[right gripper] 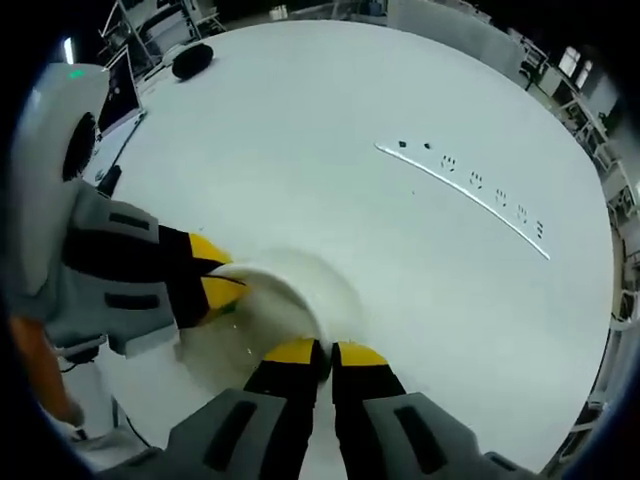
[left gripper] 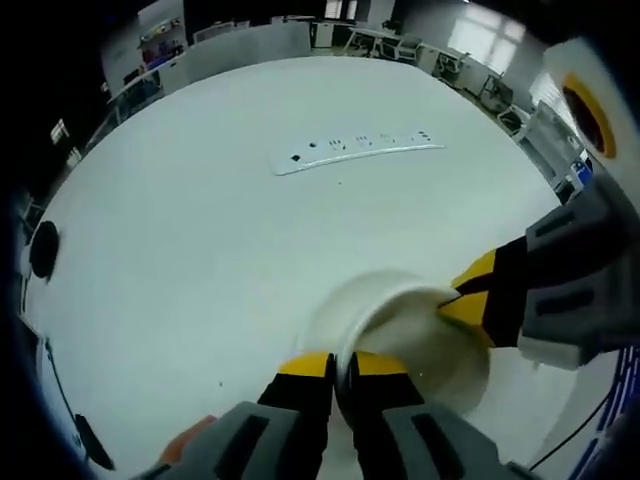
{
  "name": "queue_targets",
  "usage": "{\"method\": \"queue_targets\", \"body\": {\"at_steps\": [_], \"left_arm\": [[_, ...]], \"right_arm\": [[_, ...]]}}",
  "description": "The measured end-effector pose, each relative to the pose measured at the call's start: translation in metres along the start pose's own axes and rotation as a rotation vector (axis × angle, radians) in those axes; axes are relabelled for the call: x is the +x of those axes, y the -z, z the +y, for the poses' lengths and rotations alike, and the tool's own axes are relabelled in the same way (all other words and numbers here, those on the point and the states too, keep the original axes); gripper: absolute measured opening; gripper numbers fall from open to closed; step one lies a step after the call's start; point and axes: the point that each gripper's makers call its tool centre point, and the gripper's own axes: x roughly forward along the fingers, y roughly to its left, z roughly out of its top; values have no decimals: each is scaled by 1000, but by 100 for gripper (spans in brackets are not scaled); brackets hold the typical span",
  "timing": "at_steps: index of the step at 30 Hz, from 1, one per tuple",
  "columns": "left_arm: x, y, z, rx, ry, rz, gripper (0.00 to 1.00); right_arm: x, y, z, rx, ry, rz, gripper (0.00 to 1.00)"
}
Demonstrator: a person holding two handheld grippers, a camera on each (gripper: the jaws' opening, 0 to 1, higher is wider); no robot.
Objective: Tidy tabletop coffee trays, cups and spoons，present forward
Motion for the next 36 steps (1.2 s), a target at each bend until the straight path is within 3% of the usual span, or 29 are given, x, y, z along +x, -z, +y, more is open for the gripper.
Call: {"method": "queue_targets", "body": {"at_steps": [7, 10, 12, 15, 18, 24, 27, 29, 33, 36], "left_arm": [[3, -6, 0, 2, 6, -12, 10], [4, -8, 0, 39, 16, -30, 11], [1, 1, -3, 53, 26, -50, 11], [1, 1, -3, 52, 50, -74, 12], [2, -3, 0, 36, 77, -85, 13], [0, -7, -2, 134, 102, -127, 15], [-8, 0, -5, 161, 110, -150, 16], [-13, -4, -6, 160, 128, -177, 19], [-28, -5, -9, 172, 128, -238, 20], [-38, -9, -11, 186, 126, -287, 20]], "right_arm": [[1, -2, -4, 3, -5, -21, 7], [1, -5, -5, -6, 2, -30, 7], [1, -5, -5, -1, 5, -33, 7], [-1, 1, -1, -11, 10, -46, 7], [0, -5, -4, -31, 9, -70, 8], [-3, -19, -8, -45, 0, -141, 10], [-5, -30, -6, -54, -12, -189, 15], [-11, -36, -3, -57, -19, -234, 17], [-23, -38, 9, -53, -40, -296, 17], [-36, -36, 16, -82, 0, -364, 17]]}}
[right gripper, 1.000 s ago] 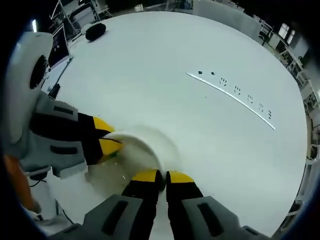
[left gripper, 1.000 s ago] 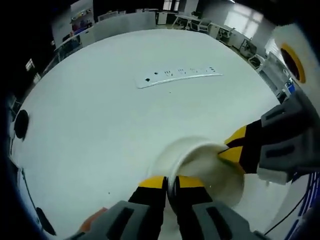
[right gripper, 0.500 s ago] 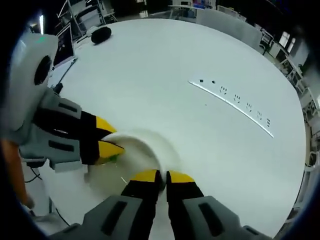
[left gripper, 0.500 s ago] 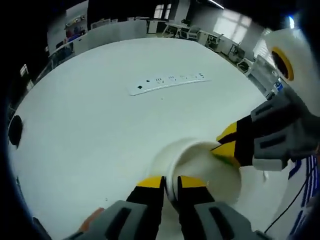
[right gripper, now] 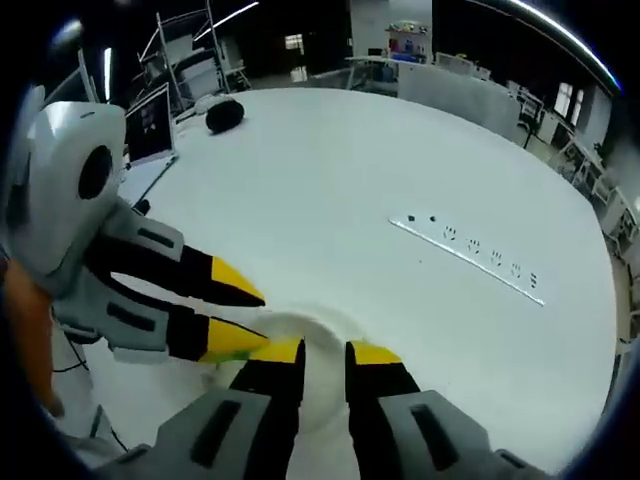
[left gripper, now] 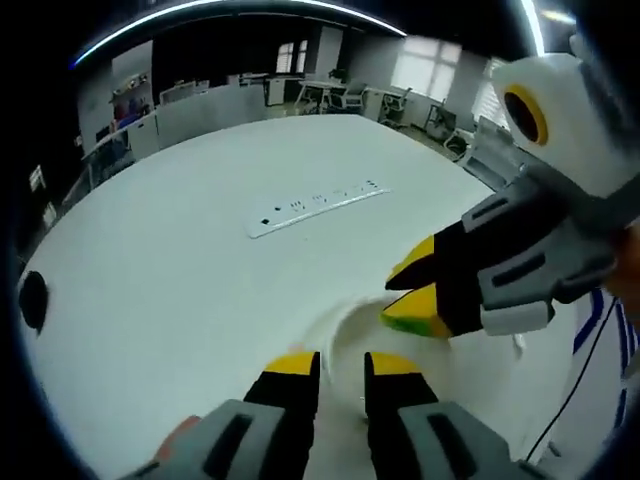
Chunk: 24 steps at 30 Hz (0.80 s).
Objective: Tidy tabletop coffee trays, cups and spoons，present forward
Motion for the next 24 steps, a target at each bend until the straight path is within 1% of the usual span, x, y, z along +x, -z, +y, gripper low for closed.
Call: {"method": "queue_targets", "body": {"at_steps": [2, 3, 5, 6, 7, 8, 10, 12, 14, 17, 18, 20, 22, 23, 24], "left_arm": [[-7, -5, 2, 15, -18, -44, 20], [-7, -14, 10, 39, -25, -82, 21], [-14, -25, 13, 70, -18, -154, 25], [-19, -28, 13, 83, -16, -185, 27], [-21, -32, 20, 81, -24, -198, 28], [-25, -33, 25, 74, -31, -198, 27], [-33, -36, 30, 69, -46, -229, 27], [-42, -35, 30, 79, -53, -251, 26], [-53, -29, 25, 79, -58, -266, 26], [-76, -14, 13, 83, -62, -309, 26], [-83, -12, 11, 85, -66, -327, 26], [-93, -13, 12, 81, -71, -363, 26], [-99, -10, 18, 95, -81, -381, 26], [-105, -10, 25, 101, -104, -395, 27], [-112, -9, 29, 89, -123, -412, 26]], "right_arm": [[-7, -1, 4, -6, 6, -27, 18], [-12, -7, 6, -7, 5, -64, 19], [-23, -12, 11, -15, 9, -122, 21], [-27, -15, 14, -30, 7, -146, 23], [-32, -14, 17, -50, 5, -160, 25], [-28, -20, 11, -52, 5, -158, 26], [-32, -22, 14, -56, -3, -178, 27], [-39, -25, 19, -47, -17, -213, 27], [-46, -29, 21, -50, -20, -247, 27], [-64, -37, 26, -50, -24, -324, 28], [-71, -40, 28, -42, -28, -357, 28], [-86, -43, 32, -18, -47, -406, 29], [-101, -45, 32, -7, -50, -454, 30], [-108, -44, 31, 0, -50, -466, 30], [-114, -46, 29, 12, -54, -488, 30]]}}
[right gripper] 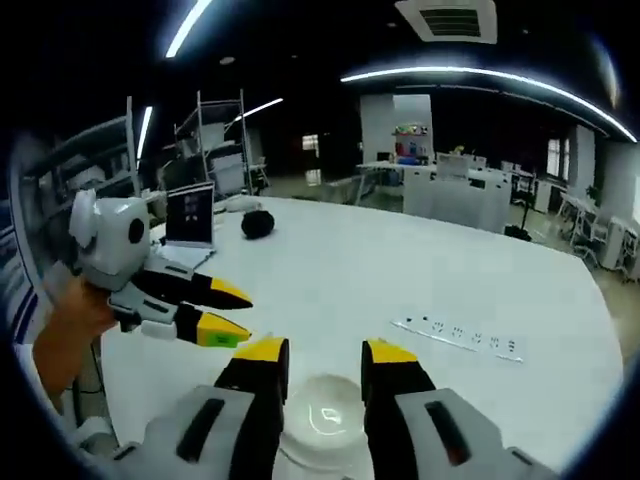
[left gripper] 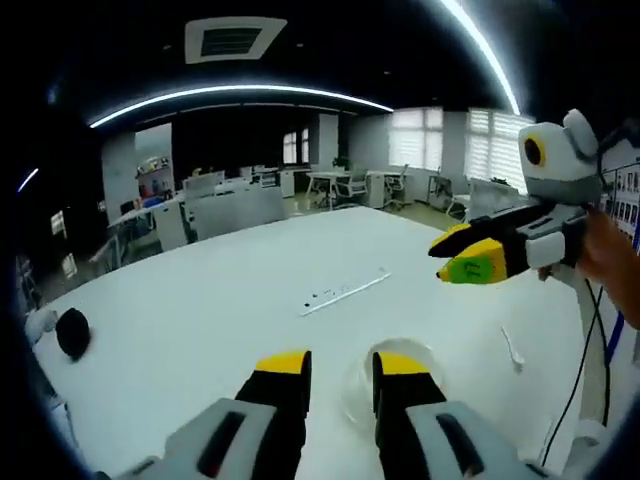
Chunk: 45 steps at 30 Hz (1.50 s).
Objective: Tidy tabletop coffee trays, cups and spoons，present forward
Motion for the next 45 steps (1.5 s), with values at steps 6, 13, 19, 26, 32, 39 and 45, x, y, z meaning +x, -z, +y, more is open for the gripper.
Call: {"method": "queue_targets", "body": {"at_steps": [6, 13, 19, 26, 32, 39, 45], "left_arm": [[-35, 1, 10, -19, -31, -90, 25], [-64, 3, 31, 2, -77, -140, 28], [-90, 12, 43, 24, -117, -178, 27], [-123, 20, 41, 52, -147, -240, 30], [-159, 28, 49, 51, -204, -293, 31], [-193, 40, 66, 0, -269, -342, 30], [-219, 63, 76, -13, -357, -392, 31]], "right_arm": [[-38, -28, -11, 52, 14, -153, 31], [-72, -45, -12, 37, 37, -251, 32], [-100, -38, -8, 28, 28, -298, 36], [-141, -26, 0, 8, 22, -325, 37], [-196, -33, -4, 52, 43, -433, 37], [-246, -23, -16, 57, 106, -491, 39], [-275, -1, -38, 41, 201, -556, 40]]}}
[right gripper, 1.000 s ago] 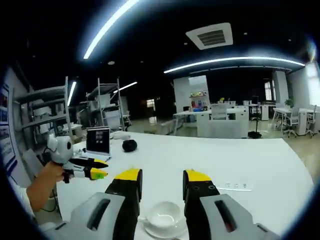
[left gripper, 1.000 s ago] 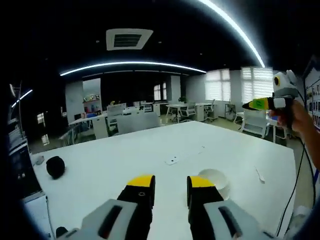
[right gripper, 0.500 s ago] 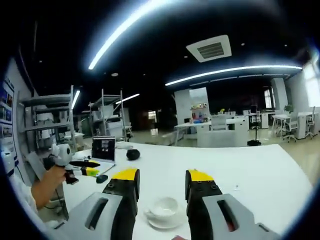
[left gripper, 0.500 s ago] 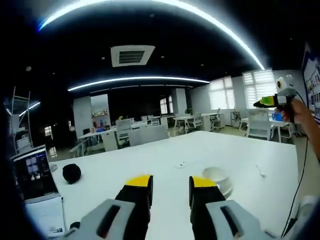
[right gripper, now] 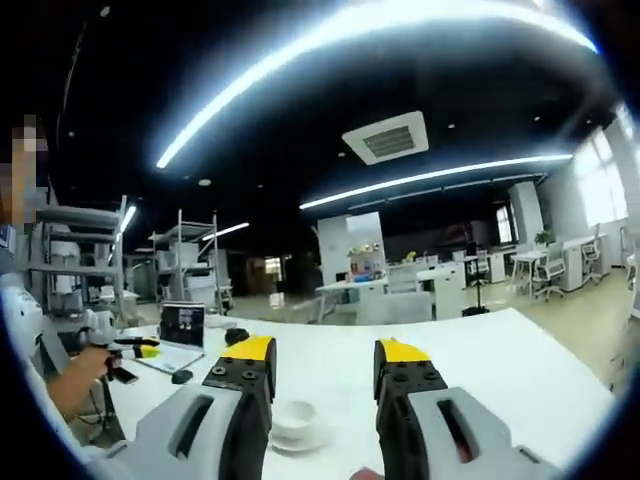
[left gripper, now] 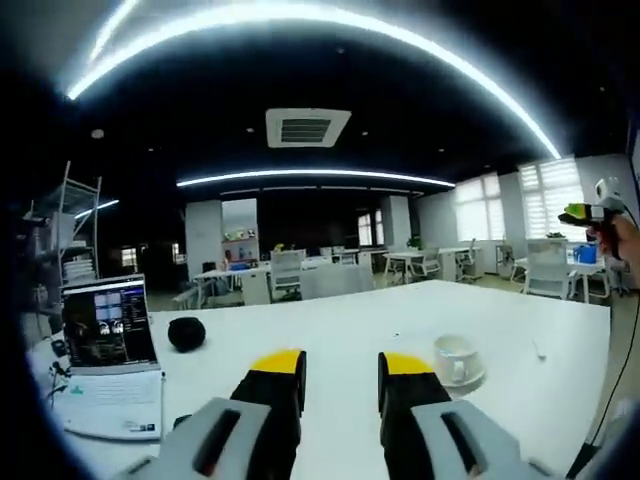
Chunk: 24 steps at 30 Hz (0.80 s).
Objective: Tidy tabletop coffee trays, cups and spoons，present forward
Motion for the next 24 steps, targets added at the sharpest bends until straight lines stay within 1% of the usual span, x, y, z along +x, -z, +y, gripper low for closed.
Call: {"method": "queue_targets", "body": {"at_steps": [2, 3, 4, 5, 7, 8, 9, 11, 12, 13, 16, 20, 23, 24], "left_arm": [[-7, -3, 5, -22, -32, -51, 32], [-9, -4, 6, -36, -36, -59, 32], [-12, -4, 9, -51, -57, -74, 32], [-15, -4, 11, -48, -73, -83, 32], [-20, -1, 11, -18, -94, -87, 32], [-22, 2, 11, -19, -102, -87, 32], [-24, 4, 11, -1, -110, -101, 32], [-26, 7, 9, -9, -99, -136, 32], [-27, 10, 9, -11, -105, -150, 32], [-28, 12, 10, -17, -114, -154, 32], [-31, 22, 9, -34, -124, -161, 32], [-37, 38, 12, -27, -163, -165, 32], [-40, 48, 12, -19, -172, -165, 32], [-39, 53, 12, -16, -175, -160, 32]], "right_arm": [[-10, 10, -10, 3, 12, -11, 39], [-14, 15, -14, 4, 18, -15, 39], [-19, 20, -19, 10, 30, -19, 39], [-23, 24, -23, 20, 40, -29, 39], [-30, 31, -31, 38, 50, -53, 39], [-33, 33, -36, 35, 56, -68, 39], [-36, 34, -40, 24, 56, -87, 39], [-39, 37, -46, -3, 43, -115, 39], [-42, 40, -49, -5, 41, -125, 40], [-43, 41, -52, -10, 42, -136, 40], [-47, 50, -61, -4, 56, -137, 41], [-51, 64, -73, -25, 95, -129, 42], [-54, 77, -77, -21, 103, -127, 43], [-55, 84, -78, -28, 108, -115, 43]]}}
